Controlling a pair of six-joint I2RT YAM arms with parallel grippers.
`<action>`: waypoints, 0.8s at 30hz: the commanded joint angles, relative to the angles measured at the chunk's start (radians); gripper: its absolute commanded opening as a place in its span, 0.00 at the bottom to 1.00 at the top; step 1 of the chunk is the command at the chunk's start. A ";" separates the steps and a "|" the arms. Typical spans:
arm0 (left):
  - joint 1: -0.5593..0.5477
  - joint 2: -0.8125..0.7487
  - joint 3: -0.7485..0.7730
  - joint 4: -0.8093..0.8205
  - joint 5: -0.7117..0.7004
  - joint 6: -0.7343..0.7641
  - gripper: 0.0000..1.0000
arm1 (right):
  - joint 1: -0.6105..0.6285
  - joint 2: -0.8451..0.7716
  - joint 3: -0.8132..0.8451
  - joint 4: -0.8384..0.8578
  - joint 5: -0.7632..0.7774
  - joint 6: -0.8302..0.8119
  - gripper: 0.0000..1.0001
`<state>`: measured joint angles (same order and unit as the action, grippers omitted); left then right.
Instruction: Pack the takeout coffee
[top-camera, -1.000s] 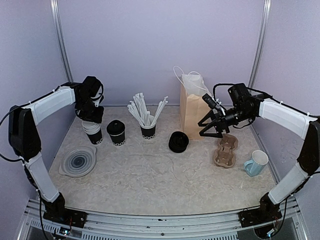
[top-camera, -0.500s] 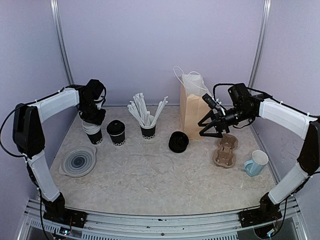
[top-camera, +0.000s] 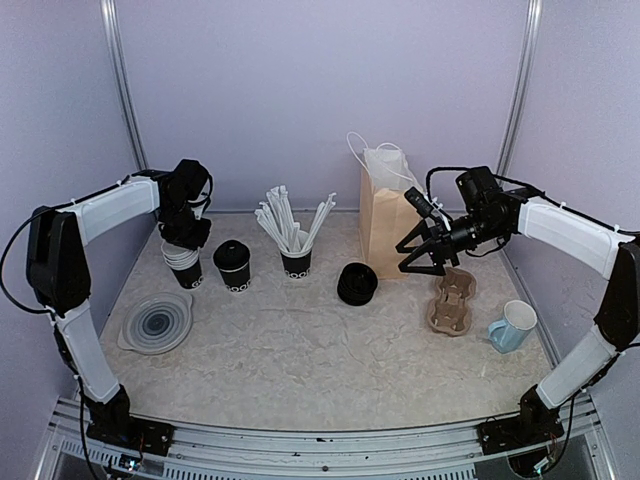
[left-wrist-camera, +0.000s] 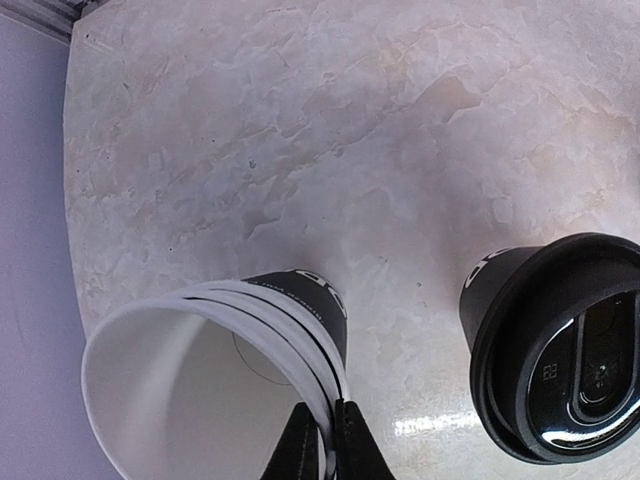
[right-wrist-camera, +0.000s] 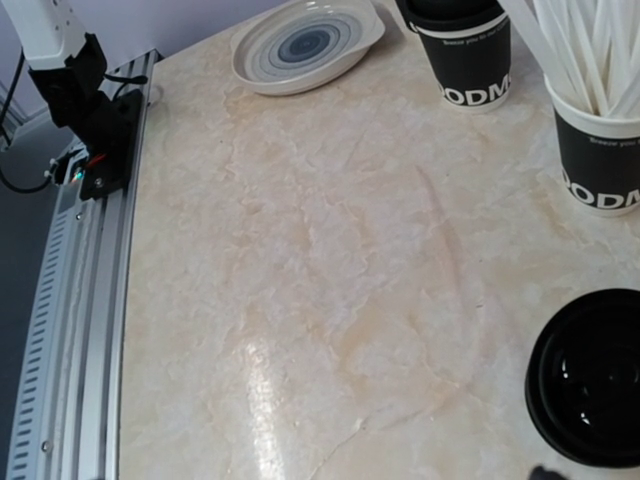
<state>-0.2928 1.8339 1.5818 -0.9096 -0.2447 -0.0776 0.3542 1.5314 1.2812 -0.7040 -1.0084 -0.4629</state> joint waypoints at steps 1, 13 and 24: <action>0.007 -0.022 0.003 -0.018 -0.014 0.001 0.06 | -0.003 0.004 0.014 0.000 -0.008 -0.007 0.89; -0.017 -0.040 0.067 -0.057 0.159 -0.011 0.00 | -0.002 -0.004 0.023 -0.008 -0.026 -0.002 0.88; -0.031 -0.100 0.008 0.018 0.014 -0.123 0.00 | -0.003 -0.019 0.020 0.000 -0.031 0.006 0.88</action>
<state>-0.3134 1.7901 1.6291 -0.9726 -0.2249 -0.1535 0.3542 1.5314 1.2831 -0.7055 -1.0172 -0.4618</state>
